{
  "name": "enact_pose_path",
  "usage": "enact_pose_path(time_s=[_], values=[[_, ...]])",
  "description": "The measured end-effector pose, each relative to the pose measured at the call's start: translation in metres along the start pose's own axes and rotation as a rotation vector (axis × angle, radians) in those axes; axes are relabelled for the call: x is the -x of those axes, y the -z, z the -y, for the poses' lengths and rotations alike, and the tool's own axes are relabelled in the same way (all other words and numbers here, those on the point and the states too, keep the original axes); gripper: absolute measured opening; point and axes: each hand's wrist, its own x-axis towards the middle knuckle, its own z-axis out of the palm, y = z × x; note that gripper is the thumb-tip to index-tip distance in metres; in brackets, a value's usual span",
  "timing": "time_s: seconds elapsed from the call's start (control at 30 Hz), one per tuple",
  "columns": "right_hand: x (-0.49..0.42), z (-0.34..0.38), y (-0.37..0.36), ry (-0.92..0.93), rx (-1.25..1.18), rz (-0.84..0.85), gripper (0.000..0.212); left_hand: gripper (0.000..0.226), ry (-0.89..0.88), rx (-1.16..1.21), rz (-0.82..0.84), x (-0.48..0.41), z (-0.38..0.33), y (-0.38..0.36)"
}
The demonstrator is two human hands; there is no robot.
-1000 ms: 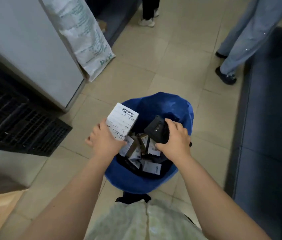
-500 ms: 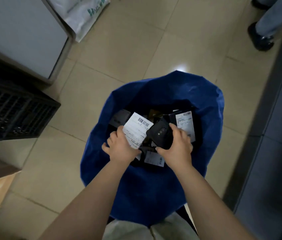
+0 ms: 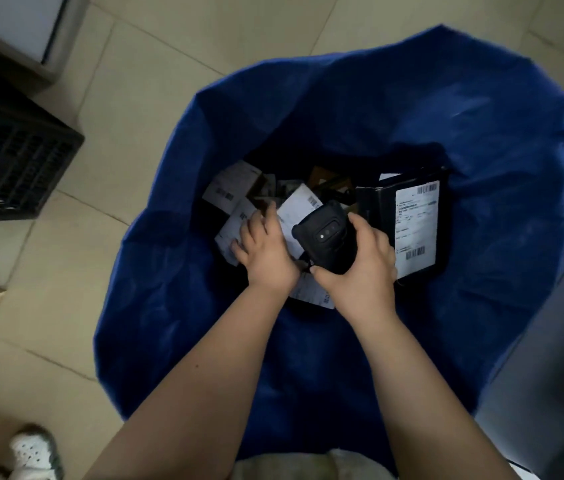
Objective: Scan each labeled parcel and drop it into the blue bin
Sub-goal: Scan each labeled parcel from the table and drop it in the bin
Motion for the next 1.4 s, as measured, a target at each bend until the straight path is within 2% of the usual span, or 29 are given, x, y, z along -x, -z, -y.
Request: enact_pose_path(time_s=[0.2,0.5,0.77,0.97,1.07,1.3,1.4], values=[[0.001,0.011,0.015,-0.012,0.018,-0.001,0.091,0.106,-0.143,-0.154,-0.050,0.021,0.004,0.026],[0.054,0.068,0.089,0.025,0.129,-0.036,0.094,0.088,-0.291,-0.370,-0.175,0.080,-0.017,0.136],[0.136,0.124,0.159,0.147,0.195,-0.088,0.091,0.096,-0.356,-0.401,-0.327,0.156,-0.030,0.231],[0.191,0.154,0.191,0.223,0.216,-0.151,0.089,0.093,-0.391,-0.370,-0.459,0.212,-0.023,0.280],[0.209,0.168,0.200,0.290,0.209,-0.161,0.089,0.085,-0.417,-0.283,-0.548,0.230,-0.015,0.297],[0.239,0.201,0.210,0.500,0.309,-0.091,0.081,0.076,-0.267,-0.180,-0.674,0.271,0.016,0.325],[0.254,0.217,0.220,0.605,0.322,-0.063,0.080,0.071,-0.189,-0.106,-0.792,0.298,0.025,0.331]])
